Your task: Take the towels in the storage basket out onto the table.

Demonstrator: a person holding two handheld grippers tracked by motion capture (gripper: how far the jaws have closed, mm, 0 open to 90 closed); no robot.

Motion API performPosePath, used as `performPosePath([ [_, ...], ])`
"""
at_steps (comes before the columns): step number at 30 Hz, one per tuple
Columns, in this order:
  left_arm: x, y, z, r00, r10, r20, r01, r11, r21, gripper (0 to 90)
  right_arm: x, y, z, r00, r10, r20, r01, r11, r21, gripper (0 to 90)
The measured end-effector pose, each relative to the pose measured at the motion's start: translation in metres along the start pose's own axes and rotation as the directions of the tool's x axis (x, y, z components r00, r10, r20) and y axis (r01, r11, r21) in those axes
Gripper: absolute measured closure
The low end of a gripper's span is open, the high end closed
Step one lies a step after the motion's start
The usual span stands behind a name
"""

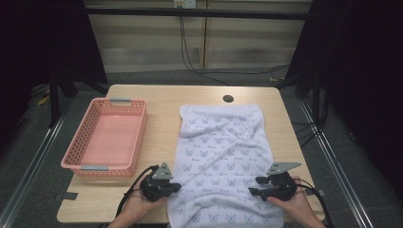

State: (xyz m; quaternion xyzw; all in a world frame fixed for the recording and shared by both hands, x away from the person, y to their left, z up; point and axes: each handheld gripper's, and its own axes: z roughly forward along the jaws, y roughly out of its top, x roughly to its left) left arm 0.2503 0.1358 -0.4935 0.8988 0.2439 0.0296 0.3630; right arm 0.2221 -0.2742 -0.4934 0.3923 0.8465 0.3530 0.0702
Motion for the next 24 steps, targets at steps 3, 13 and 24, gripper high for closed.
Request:
performPosePath([
  [3, -0.002, -0.011, -0.011, 0.9984, -0.048, 0.031, 0.047, 0.9988, 0.014, 89.0, 0.000, 0.000, -0.002, 0.9999, 0.006, -0.011, -0.006, 1.000, -0.008, 46.3],
  [13, -0.010, -0.021, -0.022, 0.9923, -0.072, 0.101, 0.070, 0.9973, 0.021, 76.6, 0.009, -0.005, -0.010, 0.9960, -0.052, -0.072, 0.059, 0.994, 0.096, 87.8],
  [24, 0.021, 0.011, -0.016, 0.9925, -0.105, 0.063, 0.109, 0.9914, -0.073, 70.2, 0.007, -0.009, -0.024, 0.9961, -0.046, -0.076, 0.048, 0.998, 0.030, 68.0],
])
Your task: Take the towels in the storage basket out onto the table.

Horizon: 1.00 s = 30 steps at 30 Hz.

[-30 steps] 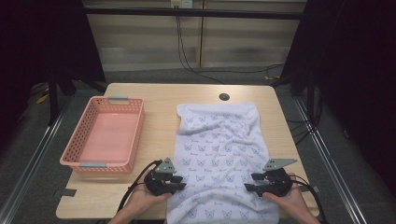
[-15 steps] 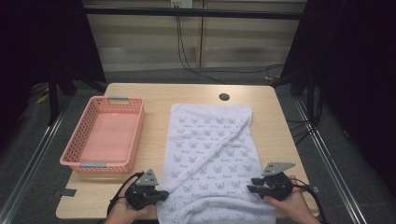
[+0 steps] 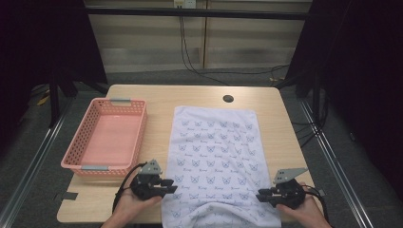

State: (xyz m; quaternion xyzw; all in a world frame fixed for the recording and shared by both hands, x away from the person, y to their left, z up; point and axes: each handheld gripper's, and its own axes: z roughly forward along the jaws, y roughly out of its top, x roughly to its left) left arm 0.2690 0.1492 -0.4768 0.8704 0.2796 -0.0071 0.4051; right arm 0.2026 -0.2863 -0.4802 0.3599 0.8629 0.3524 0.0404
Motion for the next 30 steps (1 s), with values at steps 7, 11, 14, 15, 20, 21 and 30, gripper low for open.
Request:
performPosePath([
  [7, 0.037, 0.029, 0.026, 0.9986, -0.025, -0.047, 0.024, 0.9995, -0.021, 64.8, -0.027, 0.022, 0.008, 0.9963, 0.039, 0.076, -0.033, 0.996, -0.087, 57.4],
  [11, 0.047, 0.033, 0.040, 0.9974, -0.024, -0.068, 0.024, 0.9997, 0.002, 63.5, -0.048, 0.037, 0.024, 0.9946, 0.056, 0.088, -0.050, 0.996, -0.071, 55.4],
  [14, 0.049, 0.032, 0.047, 0.9954, -0.010, -0.095, 0.012, 0.9996, 0.024, 67.0, -0.061, 0.047, 0.037, 0.9923, 0.059, 0.109, -0.052, 0.996, -0.070, 54.6],
  [15, 0.047, 0.032, 0.048, 0.9942, 0.008, -0.107, -0.005, 0.9997, 0.025, 66.8, -0.063, 0.048, 0.040, 0.9910, 0.064, 0.118, -0.055, 0.996, -0.074, 53.6],
  [20, 0.035, 0.027, 0.046, 0.9851, 0.067, -0.158, -0.061, 0.9972, 0.043, 81.6, -0.060, 0.046, 0.048, 0.9834, 0.023, 0.180, -0.015, 0.999, -0.048, 61.2],
  [21, 0.033, 0.024, 0.045, 0.9869, 0.068, -0.146, -0.063, 0.9975, 0.033, 85.7, -0.057, 0.045, 0.047, 0.9808, 0.009, 0.195, 0.000, 0.999, -0.043, 65.7],
  [30, 0.011, 0.003, 0.029, 0.9961, 0.072, -0.052, -0.069, 0.9964, 0.049, 88.4, -0.040, 0.027, 0.032, 0.9906, 0.001, 0.137, 0.001, 1.000, -0.014, 87.5],
])
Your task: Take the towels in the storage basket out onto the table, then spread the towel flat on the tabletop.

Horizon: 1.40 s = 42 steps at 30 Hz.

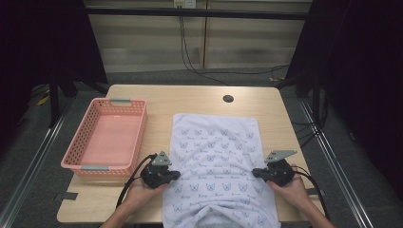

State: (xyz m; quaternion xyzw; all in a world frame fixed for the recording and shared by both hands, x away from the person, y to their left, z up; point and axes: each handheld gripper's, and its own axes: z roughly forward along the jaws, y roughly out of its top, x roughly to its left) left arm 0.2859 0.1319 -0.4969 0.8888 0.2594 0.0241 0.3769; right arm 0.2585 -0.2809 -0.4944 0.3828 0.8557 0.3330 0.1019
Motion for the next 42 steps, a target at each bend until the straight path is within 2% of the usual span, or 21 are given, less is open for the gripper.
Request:
performPosePath([
  [2, -0.007, -0.006, -0.004, 0.9996, -0.005, 0.028, 0.005, 1.0000, -0.002, 88.3, 0.006, -0.006, -0.005, 0.9997, 0.001, -0.024, -0.001, 1.000, 0.000, 87.6],
  [3, -0.011, -0.009, -0.008, 0.9986, -0.006, 0.053, 0.005, 0.9999, 0.015, 88.3, 0.008, -0.008, -0.008, 0.9996, 0.003, -0.029, -0.003, 1.000, 0.010, 87.6],
  [4, -0.013, -0.012, -0.009, 0.9982, -0.010, 0.059, 0.009, 0.9998, 0.020, 88.3, 0.012, -0.012, -0.010, 0.9990, 0.002, -0.045, -0.001, 1.000, 0.013, 87.6],
  [6, -0.021, -0.017, -0.014, 0.9980, 0.009, 0.062, -0.010, 0.9997, 0.024, 88.2, 0.017, -0.016, -0.015, 0.9979, -0.001, -0.064, 0.002, 1.000, 0.022, 87.7],
  [8, -0.027, -0.022, -0.018, 0.9974, -0.018, 0.070, 0.016, 0.9994, 0.032, 88.2, 0.022, -0.021, -0.019, 0.9968, 0.006, -0.079, -0.004, 0.999, 0.033, 87.7],
  [10, -0.032, -0.026, -0.023, 0.9971, -0.004, 0.076, 0.001, 0.9990, 0.045, 88.2, 0.026, -0.024, -0.023, 0.9945, 0.003, -0.105, 0.002, 0.999, 0.042, 87.8],
  [12, -0.037, -0.032, -0.028, 0.9937, -0.018, 0.110, 0.013, 0.9988, 0.048, 88.2, 0.032, -0.027, -0.027, 0.9917, -0.009, -0.128, 0.018, 0.998, 0.068, 87.8],
  [13, -0.040, -0.034, -0.031, 0.9945, 0.001, 0.105, -0.007, 0.9981, 0.061, 88.1, 0.035, -0.028, -0.028, 0.9914, -0.011, -0.130, 0.022, 0.997, 0.078, 87.8],
  [15, -0.041, -0.035, -0.032, 0.9936, 0.004, 0.113, -0.011, 0.9980, 0.062, 86.6, 0.037, -0.029, -0.029, 0.9903, -0.025, -0.136, 0.036, 0.996, 0.079, 87.7],
  [16, -0.043, -0.034, -0.036, 0.9952, -0.001, 0.098, -0.005, 0.9982, 0.061, 83.3, 0.038, -0.029, -0.030, 0.9904, -0.021, -0.137, 0.032, 0.996, 0.080, 86.3],
  [17, -0.041, -0.034, -0.037, 0.9946, -0.003, 0.104, -0.002, 0.9991, 0.042, 80.2, 0.037, -0.029, -0.030, 0.9901, -0.019, -0.139, 0.030, 0.997, 0.075, 83.6],
  [19, -0.035, -0.033, -0.039, 0.9950, -0.030, 0.095, 0.029, 0.9995, 0.014, 72.3, 0.034, -0.028, -0.032, 0.9928, -0.010, -0.119, 0.013, 1.000, 0.028, 74.9],
  [20, -0.032, -0.031, -0.039, 0.9950, -0.041, 0.091, 0.040, 0.9992, 0.008, 69.0, 0.030, -0.026, -0.034, 0.9934, 0.011, -0.115, -0.012, 1.000, -0.003, 72.5],
  [21, -0.028, -0.028, -0.039, 0.9953, -0.054, 0.081, 0.054, 0.9985, -0.004, 66.3, 0.028, -0.024, -0.035, 0.9956, 0.024, -0.090, -0.025, 1.000, -0.010, 70.2],
  [25, -0.016, -0.011, -0.036, 0.9957, -0.086, 0.032, 0.088, 0.9946, -0.055, 54.2, 0.015, -0.014, -0.034, 0.9971, 0.038, -0.066, -0.042, 0.998, -0.053, 64.6],
  [28, -0.015, 0.003, -0.036, 0.9971, -0.074, 0.018, 0.075, 0.9943, -0.076, 47.0, 0.009, -0.003, -0.039, 0.9966, 0.048, -0.067, -0.055, 0.993, -0.108, 61.5],
  [30, -0.014, 0.011, -0.038, 0.9975, -0.062, 0.033, 0.065, 0.9923, -0.105, 45.7, 0.008, 0.002, -0.047, 0.9975, 0.040, -0.059, -0.048, 0.990, -0.135, 59.6],
  [33, -0.007, 0.019, -0.037, 0.9972, -0.074, 0.012, 0.075, 0.9894, -0.124, 45.1, 0.006, 0.005, -0.058, 0.9989, 0.037, -0.029, -0.042, 0.985, -0.170, 57.4],
  [35, 0.001, 0.022, -0.027, 0.9956, -0.093, -0.009, 0.092, 0.9900, -0.107, 46.8, -0.001, 0.008, -0.059, 0.9991, 0.040, -0.013, -0.042, 0.982, -0.185, 56.7],
  [40, 0.022, 0.028, 0.003, 0.9936, -0.103, -0.046, 0.101, 0.9940, -0.043, 52.2, -0.031, 0.025, -0.037, 0.9977, 0.067, 0.010, -0.064, 0.980, -0.188, 53.2],
  [42, 0.027, 0.030, 0.010, 0.9933, -0.100, -0.058, 0.097, 0.9935, -0.060, 52.2, -0.045, 0.035, -0.024, 0.9967, 0.077, 0.024, -0.072, 0.982, -0.176, 52.4],
])
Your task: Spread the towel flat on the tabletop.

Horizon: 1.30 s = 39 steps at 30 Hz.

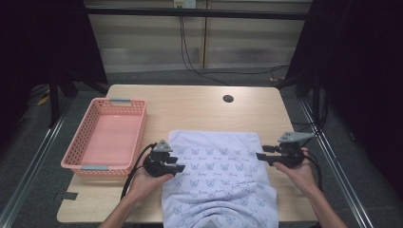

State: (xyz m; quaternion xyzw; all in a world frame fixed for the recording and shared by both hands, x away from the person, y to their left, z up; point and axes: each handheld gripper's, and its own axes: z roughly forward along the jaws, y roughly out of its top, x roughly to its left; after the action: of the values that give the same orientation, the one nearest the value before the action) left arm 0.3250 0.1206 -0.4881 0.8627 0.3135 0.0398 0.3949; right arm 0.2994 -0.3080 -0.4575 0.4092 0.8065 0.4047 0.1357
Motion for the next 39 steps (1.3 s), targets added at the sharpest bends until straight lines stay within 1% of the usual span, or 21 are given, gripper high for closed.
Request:
performPosePath([
  [2, 0.005, 0.003, 0.004, 0.9994, 0.012, -0.032, -0.012, 0.9999, -0.010, 51.3, -0.011, 0.007, 0.012, 0.9998, 0.005, 0.022, -0.005, 1.000, -0.002, 51.1],
  [4, 0.014, 0.010, 0.006, 0.9993, -0.029, -0.022, 0.029, 0.9994, -0.019, 49.5, -0.026, 0.015, 0.027, 0.9990, 0.013, 0.044, -0.013, 1.000, 0.009, 49.9],
  [8, 0.026, 0.018, 0.006, 0.9973, -0.050, -0.053, 0.047, 0.9970, -0.062, 48.9, -0.046, 0.021, 0.054, 0.9966, 0.057, 0.059, -0.058, 0.998, 0.013, 47.8],
  [9, 0.028, 0.019, 0.006, 0.9962, -0.070, -0.053, 0.065, 0.9937, -0.092, 48.9, -0.049, 0.021, 0.060, 0.9958, 0.066, 0.063, -0.067, 0.998, 0.012, 46.2],
  [12, 0.034, 0.023, 0.010, 0.9943, -0.090, -0.057, 0.083, 0.9903, -0.111, 48.5, -0.056, 0.017, 0.073, 0.9917, 0.082, 0.099, -0.086, 0.996, 0.035, 43.9],
  [13, 0.036, 0.024, 0.012, 0.9947, -0.079, -0.065, 0.072, 0.9927, -0.096, 48.5, -0.057, 0.016, 0.075, 0.9919, 0.081, 0.098, -0.085, 0.995, 0.044, 43.1],
  [16, 0.040, 0.027, 0.016, 0.9917, -0.111, -0.066, 0.102, 0.9879, -0.117, 47.1, -0.057, 0.014, 0.079, 0.9919, 0.056, 0.114, -0.064, 0.995, 0.070, 40.8],
  [18, 0.042, 0.026, 0.017, 0.9935, -0.104, -0.047, 0.099, 0.9906, -0.094, 44.8, -0.057, 0.012, 0.080, 0.9916, 0.067, 0.110, -0.074, 0.995, 0.063, 39.9],
  [19, 0.043, 0.025, 0.018, 0.9937, -0.095, -0.060, 0.090, 0.9933, -0.072, 44.7, -0.056, 0.011, 0.082, 0.9916, 0.066, 0.111, -0.074, 0.995, 0.066, 40.4],
  [20, 0.044, 0.024, 0.018, 0.9916, -0.105, -0.075, 0.099, 0.9919, -0.079, 43.2, -0.053, 0.010, 0.082, 0.9911, 0.045, 0.126, -0.053, 0.997, 0.064, 45.2],
  [21, 0.044, 0.024, 0.018, 0.9916, -0.105, -0.075, 0.099, 0.9919, -0.079, 42.4, -0.051, 0.010, 0.082, 0.9920, 0.046, 0.118, -0.054, 0.997, 0.064, 51.3],
  [22, 0.048, 0.022, 0.016, 0.9883, -0.130, -0.079, 0.123, 0.9884, -0.090, 42.3, -0.051, 0.010, 0.081, 0.9943, 0.040, 0.099, -0.046, 0.997, 0.060, 57.6],
  [23, 0.048, 0.022, 0.016, 0.9883, -0.130, -0.079, 0.123, 0.9884, -0.090, 41.7, -0.051, 0.010, 0.081, 0.9943, 0.040, 0.099, -0.046, 0.997, 0.060, 57.6],
  [24, 0.051, 0.022, 0.016, 0.9870, -0.133, -0.090, 0.124, 0.9873, -0.100, 41.2, -0.048, 0.010, 0.081, 0.9958, 0.040, 0.083, -0.045, 0.997, 0.063, 72.7],
  [27, 0.055, 0.022, 0.016, 0.9837, -0.150, -0.099, 0.138, 0.9828, -0.123, 39.8, -0.048, 0.009, 0.080, 0.9964, 0.064, 0.056, -0.067, 0.996, 0.062, 84.8],
  [29, 0.058, 0.021, 0.017, 0.9831, -0.154, -0.099, 0.143, 0.9832, -0.113, 39.7, -0.048, 0.010, 0.078, 0.9969, 0.062, 0.049, -0.065, 0.996, 0.061, 86.8],
  [32, 0.062, 0.024, 0.019, 0.9839, -0.136, -0.117, 0.125, 0.9878, -0.093, 39.9, -0.047, 0.011, 0.075, 0.9970, 0.063, 0.044, -0.066, 0.997, 0.048, 87.2],
  [33, 0.065, 0.028, 0.021, 0.9801, -0.141, -0.140, 0.127, 0.9865, -0.103, 40.2, -0.047, 0.012, 0.073, 0.9972, 0.061, 0.042, -0.063, 0.997, 0.036, 87.2],
  [35, 0.071, 0.028, 0.022, 0.9786, -0.158, -0.132, 0.146, 0.9842, -0.101, 39.7, -0.047, 0.012, 0.072, 0.9968, 0.069, 0.040, -0.070, 0.997, 0.033, 87.2],
  [37, 0.074, 0.026, 0.026, 0.9746, -0.132, -0.181, 0.121, 0.9901, -0.072, 39.9, -0.047, 0.012, 0.072, 0.9971, 0.066, 0.038, -0.067, 0.997, 0.034, 87.1],
  [39, 0.073, 0.026, 0.028, 0.9782, -0.133, -0.160, 0.124, 0.9901, -0.066, 39.5, -0.045, 0.012, 0.072, 0.9974, 0.064, 0.034, -0.065, 0.997, 0.037, 87.0],
])
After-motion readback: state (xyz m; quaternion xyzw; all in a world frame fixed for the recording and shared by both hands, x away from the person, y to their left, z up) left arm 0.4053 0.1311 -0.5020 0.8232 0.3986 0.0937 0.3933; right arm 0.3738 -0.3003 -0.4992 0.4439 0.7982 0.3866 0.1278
